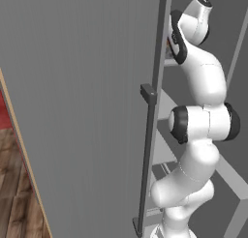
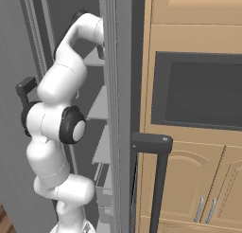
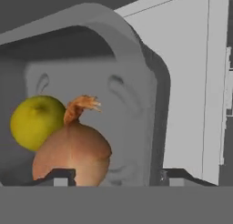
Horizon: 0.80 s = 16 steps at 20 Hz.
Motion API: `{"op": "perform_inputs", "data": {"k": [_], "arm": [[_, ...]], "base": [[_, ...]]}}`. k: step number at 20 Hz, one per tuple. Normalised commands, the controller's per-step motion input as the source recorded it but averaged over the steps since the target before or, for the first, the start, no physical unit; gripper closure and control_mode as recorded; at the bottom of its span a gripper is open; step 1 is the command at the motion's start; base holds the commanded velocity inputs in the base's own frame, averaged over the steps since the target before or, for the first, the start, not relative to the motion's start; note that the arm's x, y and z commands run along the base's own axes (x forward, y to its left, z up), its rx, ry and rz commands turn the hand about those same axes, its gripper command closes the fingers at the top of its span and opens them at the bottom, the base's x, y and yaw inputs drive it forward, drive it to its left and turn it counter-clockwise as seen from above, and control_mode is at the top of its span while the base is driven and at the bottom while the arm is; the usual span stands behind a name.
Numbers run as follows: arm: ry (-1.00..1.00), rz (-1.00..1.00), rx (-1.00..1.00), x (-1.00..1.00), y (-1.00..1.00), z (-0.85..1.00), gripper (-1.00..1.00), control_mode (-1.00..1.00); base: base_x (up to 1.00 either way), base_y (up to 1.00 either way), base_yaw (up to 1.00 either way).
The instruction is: Take the lemon and onion out of the freezer and place them in the tupperware container on the counter. Then put the tupperware containing the vegetables back in the freezer.
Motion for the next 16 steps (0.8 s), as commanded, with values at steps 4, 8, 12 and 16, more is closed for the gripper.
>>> {"op": "perform_inputs", "data": {"k": [4, 8, 12, 16], "arm": [[-0.23, 0.05, -0.01, -0.11, -0.01, 0.0, -1.0, -1.0], [-0.28, 0.01, -0.03, -0.45, 0.0, 0.0, -1.0, -1.0], [-0.28, 0.0, -0.03, -0.92, 0.01, -0.03, -1.0, -1.0], [-0.23, -0.03, -0.01, -1.0, 0.24, -0.09, -1.0, -1.0]], "base": [[0.0, 0.0, 0.0], [0.0, 0.0, 0.0], [0.0, 0.0, 0.0], [0.0, 0.0, 0.0]]}}
